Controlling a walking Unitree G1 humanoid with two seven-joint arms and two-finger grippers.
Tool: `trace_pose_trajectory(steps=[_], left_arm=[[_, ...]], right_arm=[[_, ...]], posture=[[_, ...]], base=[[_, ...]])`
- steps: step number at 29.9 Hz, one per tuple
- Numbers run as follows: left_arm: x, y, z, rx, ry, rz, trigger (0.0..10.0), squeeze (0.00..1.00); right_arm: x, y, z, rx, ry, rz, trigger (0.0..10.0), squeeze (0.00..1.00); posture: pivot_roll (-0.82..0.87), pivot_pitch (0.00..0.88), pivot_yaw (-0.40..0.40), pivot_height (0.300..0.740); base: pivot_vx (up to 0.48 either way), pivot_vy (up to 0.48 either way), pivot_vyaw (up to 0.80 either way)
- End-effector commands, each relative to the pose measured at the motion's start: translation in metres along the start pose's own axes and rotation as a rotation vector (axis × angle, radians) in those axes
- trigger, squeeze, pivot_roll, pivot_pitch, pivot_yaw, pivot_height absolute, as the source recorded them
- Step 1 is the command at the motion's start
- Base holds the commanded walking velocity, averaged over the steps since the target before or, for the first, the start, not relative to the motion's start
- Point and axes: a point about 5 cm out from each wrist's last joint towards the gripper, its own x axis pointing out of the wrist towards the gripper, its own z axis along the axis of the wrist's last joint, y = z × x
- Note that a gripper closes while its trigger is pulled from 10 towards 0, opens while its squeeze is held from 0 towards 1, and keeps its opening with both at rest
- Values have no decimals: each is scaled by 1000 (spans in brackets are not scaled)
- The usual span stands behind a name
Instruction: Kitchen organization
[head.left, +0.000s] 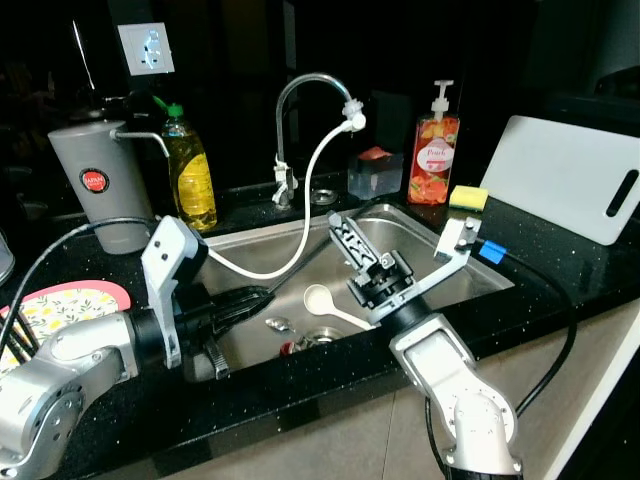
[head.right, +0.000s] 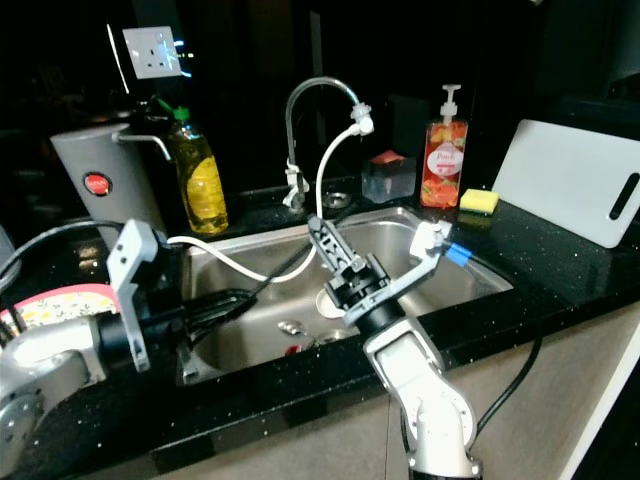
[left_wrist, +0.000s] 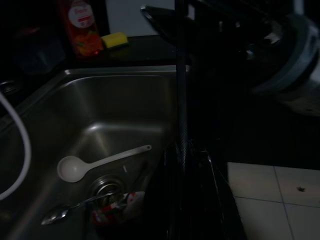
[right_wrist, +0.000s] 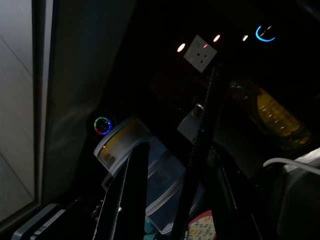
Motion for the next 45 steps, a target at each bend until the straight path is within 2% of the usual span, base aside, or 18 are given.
trace_pose_trajectory(steps=[1,4,5,6,7,8,23,24,25,29,30,31,32,33,35,37,41,45], left_arm=[[-1,-2,-4,-17,21,-10,10000,0],[-2,-2,-4,-20,25,-13,10000,0],[-3,-2,-4,-19,29,-10,10000,0],[-4,-2,-5,-20,32,-4,10000,0],[-4,-2,-5,-20,32,-4,10000,0],[-4,-1,-5,-19,33,3,10000,0],[-7,12,2,0,-12,101,10000,0],[-5,14,3,-15,-36,112,10000,447],[-3,14,4,-22,-45,112,10000,1000],[-2,14,5,-18,-52,108,10000,1000],[-2,12,6,-10,-57,97,10000,937],[-3,8,10,-4,-73,71,10000,0],[-3,8,10,-4,-73,71,10000,0],[-5,5,13,-10,-96,43,10000,0],[-5,5,14,-12,-101,38,10000,0],[-6,4,13,-16,-93,33,10000,0],[-6,7,8,-14,-65,59,10000,0],[-4,7,7,-22,-63,63,10000,0]], right_arm=[[0,5,-5,42,0,20,10000,0],[0,5,-4,38,2,19,10000,0],[-1,5,-3,39,1,17,6510,0],[-1,4,-3,39,0,16,1725,0],[-1,4,-3,39,0,16,1725,0],[-1,4,-3,42,-3,16,0,0],[-4,0,-1,27,-13,-18,0,0],[-4,-2,-3,-2,3,-40,4784,0],[-3,-3,-4,-16,10,-47,10000,0],[-3,-5,-5,-32,13,-59,10000,0],[-3,-8,-4,-41,3,-89,10000,0],[-3,-21,-1,-59,-31,-190,10000,0],[-3,-21,-1,-59,-31,-190,10000,0],[-4,-43,5,-59,-87,-326,10000,0],[-5,-47,7,-58,-99,-357,10000,0],[-7,-70,14,-11,-163,-484,10000,0],[-8,-85,17,-5,-183,-554,10000,0],[-7,-102,18,-78,-160,-633,10000,0]], posture=[[18,0,64,740],[18,0,62,740],[17,0,63,740],[17,0,62,740],[17,0,62,740],[17,0,62,740],[11,0,68,740],[8,0,72,740],[6,0,73,740],[6,0,73,740],[7,0,72,740],[11,0,71,740],[11,0,71,740],[11,0,70,740],[11,0,70,740],[17,0,69,740],[17,0,67,740],[23,0,66,740]], base=[[0,0,0],[0,0,0],[0,0,0],[0,0,0],[0,0,0],[0,0,0],[0,0,0],[0,0,0],[0,0,0],[0,0,0],[0,0,0],[0,0,0],[0,0,0],[0,0,0],[0,0,0],[0,0,0],[0,0,0],[0,0,0]])
